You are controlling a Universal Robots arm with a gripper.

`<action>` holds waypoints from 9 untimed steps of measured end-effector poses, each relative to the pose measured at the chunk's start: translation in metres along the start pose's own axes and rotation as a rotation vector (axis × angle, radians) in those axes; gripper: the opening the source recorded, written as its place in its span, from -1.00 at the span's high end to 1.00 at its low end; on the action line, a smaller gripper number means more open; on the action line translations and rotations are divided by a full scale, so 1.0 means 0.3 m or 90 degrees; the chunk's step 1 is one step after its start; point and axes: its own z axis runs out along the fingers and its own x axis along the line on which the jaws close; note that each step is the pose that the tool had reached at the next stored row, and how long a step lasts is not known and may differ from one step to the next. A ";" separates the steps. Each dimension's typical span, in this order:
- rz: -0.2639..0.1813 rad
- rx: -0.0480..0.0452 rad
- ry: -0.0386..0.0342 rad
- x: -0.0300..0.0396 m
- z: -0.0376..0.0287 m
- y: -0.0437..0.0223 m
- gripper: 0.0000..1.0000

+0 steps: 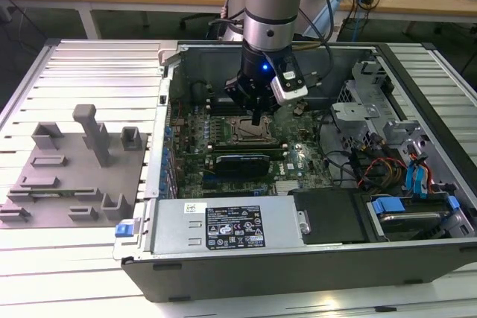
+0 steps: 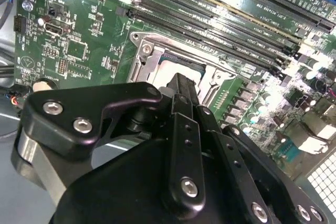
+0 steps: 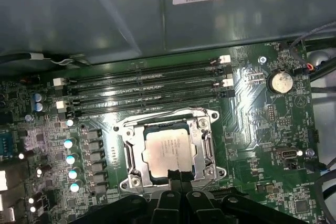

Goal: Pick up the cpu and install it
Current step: 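Install the first cpu locking lever, then install the second cpu locking lever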

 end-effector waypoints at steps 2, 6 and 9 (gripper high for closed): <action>0.000 0.0001 0.0000 0.000 0.000 0.000 0.79; -0.001 0.0001 0.0000 0.000 0.000 0.000 0.79; -0.001 0.0001 0.0000 0.000 0.000 0.000 0.79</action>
